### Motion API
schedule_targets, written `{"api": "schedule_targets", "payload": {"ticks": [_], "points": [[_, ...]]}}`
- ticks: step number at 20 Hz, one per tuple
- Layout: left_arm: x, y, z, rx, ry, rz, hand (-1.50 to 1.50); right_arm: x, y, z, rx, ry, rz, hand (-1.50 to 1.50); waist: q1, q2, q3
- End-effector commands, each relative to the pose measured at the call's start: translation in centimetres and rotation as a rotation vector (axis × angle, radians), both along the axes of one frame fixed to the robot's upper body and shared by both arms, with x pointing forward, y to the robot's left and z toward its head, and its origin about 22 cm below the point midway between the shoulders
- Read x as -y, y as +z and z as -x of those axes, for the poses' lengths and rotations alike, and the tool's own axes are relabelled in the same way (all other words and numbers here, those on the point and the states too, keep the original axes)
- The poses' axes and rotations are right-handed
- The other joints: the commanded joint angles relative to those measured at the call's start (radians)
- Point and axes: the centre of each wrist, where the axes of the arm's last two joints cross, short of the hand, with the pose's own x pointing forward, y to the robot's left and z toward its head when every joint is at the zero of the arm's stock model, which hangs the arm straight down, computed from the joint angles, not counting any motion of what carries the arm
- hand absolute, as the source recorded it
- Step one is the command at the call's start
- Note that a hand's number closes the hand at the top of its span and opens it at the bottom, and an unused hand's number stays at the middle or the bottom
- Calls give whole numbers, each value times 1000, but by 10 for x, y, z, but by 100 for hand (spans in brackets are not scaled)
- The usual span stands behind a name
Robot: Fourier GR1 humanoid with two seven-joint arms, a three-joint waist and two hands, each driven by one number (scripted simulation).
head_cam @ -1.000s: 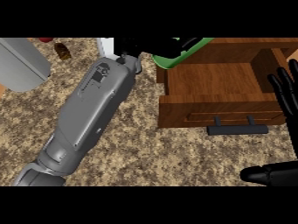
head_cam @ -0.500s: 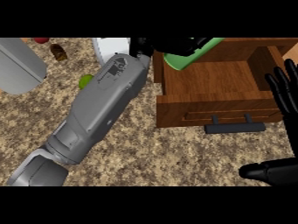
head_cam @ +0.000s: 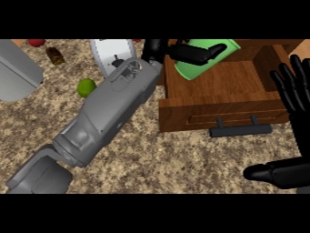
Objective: Pick up the cup, place it into the drawer and close the drawer
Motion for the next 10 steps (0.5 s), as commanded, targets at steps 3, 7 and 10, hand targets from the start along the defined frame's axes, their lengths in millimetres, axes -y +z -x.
{"api": "schedule_targets", "payload": {"ticks": [3, 7, 10], "points": [[3, -10, 0, -19, 33, -108, 150, -11, 0, -2, 17, 20, 2, -150, -30, 7, 1], [3, -4, -4, 4, 42, -182, -150, -10, -2, 0, 21, 43, 2, -150, -38, 12, 1], [11, -9, 4, -19, 62, -192, -150, -3, -1, 0, 22, 64, -6, -150, -53, 10, 2]]}}
